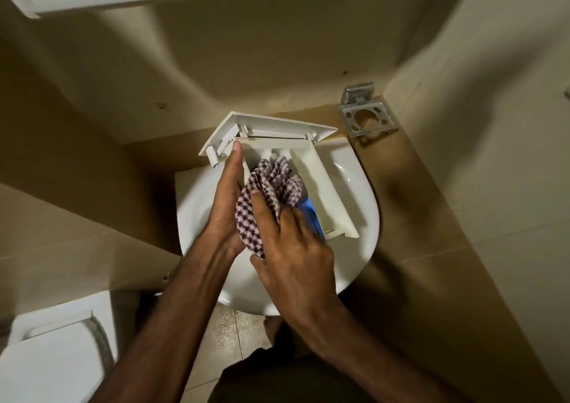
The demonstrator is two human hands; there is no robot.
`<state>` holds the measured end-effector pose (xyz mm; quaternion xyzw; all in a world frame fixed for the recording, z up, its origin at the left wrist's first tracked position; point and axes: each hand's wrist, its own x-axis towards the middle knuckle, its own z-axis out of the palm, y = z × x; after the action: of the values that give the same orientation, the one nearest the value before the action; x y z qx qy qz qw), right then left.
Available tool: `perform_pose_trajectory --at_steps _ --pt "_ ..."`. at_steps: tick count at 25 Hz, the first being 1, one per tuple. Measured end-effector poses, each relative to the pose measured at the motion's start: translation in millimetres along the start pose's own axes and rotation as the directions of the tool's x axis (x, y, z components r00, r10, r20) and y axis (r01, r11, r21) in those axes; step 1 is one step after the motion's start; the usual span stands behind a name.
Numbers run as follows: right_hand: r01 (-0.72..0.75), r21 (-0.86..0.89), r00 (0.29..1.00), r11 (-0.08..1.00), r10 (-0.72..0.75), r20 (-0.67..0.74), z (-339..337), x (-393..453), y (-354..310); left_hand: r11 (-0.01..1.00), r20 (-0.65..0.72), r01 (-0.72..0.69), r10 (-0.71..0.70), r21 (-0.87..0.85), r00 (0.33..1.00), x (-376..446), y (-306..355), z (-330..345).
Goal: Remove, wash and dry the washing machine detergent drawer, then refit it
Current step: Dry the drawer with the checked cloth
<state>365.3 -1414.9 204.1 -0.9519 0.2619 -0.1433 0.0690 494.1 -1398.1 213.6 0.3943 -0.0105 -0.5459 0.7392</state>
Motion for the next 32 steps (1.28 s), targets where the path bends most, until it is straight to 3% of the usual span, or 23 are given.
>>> perform_pose_trajectory --at_steps 2,4,6,7,9,10,11,12,13,14,16,17,18,19,21,24,26,28,29,30,32 --pt "0.029 0.101 0.992 0.994 -0.017 -0.124 -14 -1 13 0.997 -0.033 -0.016 0.018 0.069 0.999 3 -2 -10" --pt "-0.075 0.382 0.989 0.921 0.117 -0.089 -43 12 35 0.972 -0.093 -0.063 0.085 0.225 0.992 -2 0 -24" --pt "-0.281 0.67 0.955 0.687 0.268 0.125 -79 26 62 0.932 -0.191 -0.101 0.176 0.349 0.966 -6 0 -39" --pt "-0.328 0.768 0.941 0.55 0.265 0.211 -90 32 79 0.898 -0.264 -0.155 0.281 0.412 0.923 -7 1 -46" --pt "-0.334 0.877 0.942 0.346 0.139 0.304 -98 43 114 0.765 -0.345 -0.256 0.527 0.591 0.777 -5 9 -67" --pt "-0.333 0.902 0.943 0.276 0.079 0.324 -94 48 131 0.676 -0.279 -0.261 0.58 0.689 0.766 -3 18 -73" --pt "-0.359 0.909 0.933 0.211 0.051 0.356 -87 53 144 0.629 -0.19 -0.226 0.523 0.744 0.831 -3 27 -73" --pt "-0.407 0.903 0.913 0.139 0.037 0.406 -75 55 157 0.642 -0.079 -0.207 0.387 0.738 0.919 -4 36 -68" --pt "-0.463 0.884 0.886 0.064 0.024 0.463 -62 57 167 0.666 0.021 -0.2 0.266 0.718 0.964 -9 43 -56" --pt "-0.517 0.856 0.856 -0.019 0.006 0.517 -48 59 174 0.688 0.093 -0.201 0.191 0.697 0.977 -16 51 -52" --pt "-0.593 0.789 0.803 -0.159 -0.053 0.593 -25 62 178 0.933 0.242 -0.159 0.081 0.323 0.967 -17 55 -53" --pt "-0.615 0.762 0.786 -0.203 -0.09 0.611 -17 63 176 0.943 0.264 -0.168 0.09 0.289 0.96 -15 54 -58" --pt "-0.627 0.744 0.777 -0.231 -0.113 0.62 -9 65 174 0.969 0.321 -0.077 -0.003 0.234 0.947 -5 47 -64" --pt "-0.63 0.739 0.774 -0.237 -0.116 0.623 -4 66 173 0.974 0.325 0.092 -0.157 0.206 0.933 1 47 -73" --pt "-0.632 0.747 0.774 -0.207 -0.109 0.624 3 71 171 0.967 0.192 0.083 -0.131 0.242 0.973 6 46 -84" --pt "-0.641 0.767 0.767 -0.034 -0.069 0.638 4 82 167 0.962 0.097 0.034 -0.062 0.27 0.993 -1 40 -78" --pt "-0.591 0.803 0.805 0.07 0.115 0.582 4 88 159 0.972 0.041 0.012 -0.023 0.234 0.999 -4 34 -76" --pt "-0.462 0.871 0.824 0.166 0.444 0.353 3 93 149 0.977 0.044 -0.037 0.028 0.209 0.999 -5 27 -79" --pt "-0.387 0.875 0.808 0.291 0.565 0.169 2 94 144 0.979 0.023 -0.053 0.05 0.195 0.998 -5 25 -82" --pt "-0.313 0.821 0.797 0.477 0.602 -0.046 -1 95 140 0.981 -0.005 -0.063 0.065 0.185 0.998 -5 23 -82" --pt "-0.141 0.554 0.795 0.821 0.427 -0.43 -8 91 130 0.971 -0.053 -0.095 0.109 0.218 0.993 -4 20 -78"
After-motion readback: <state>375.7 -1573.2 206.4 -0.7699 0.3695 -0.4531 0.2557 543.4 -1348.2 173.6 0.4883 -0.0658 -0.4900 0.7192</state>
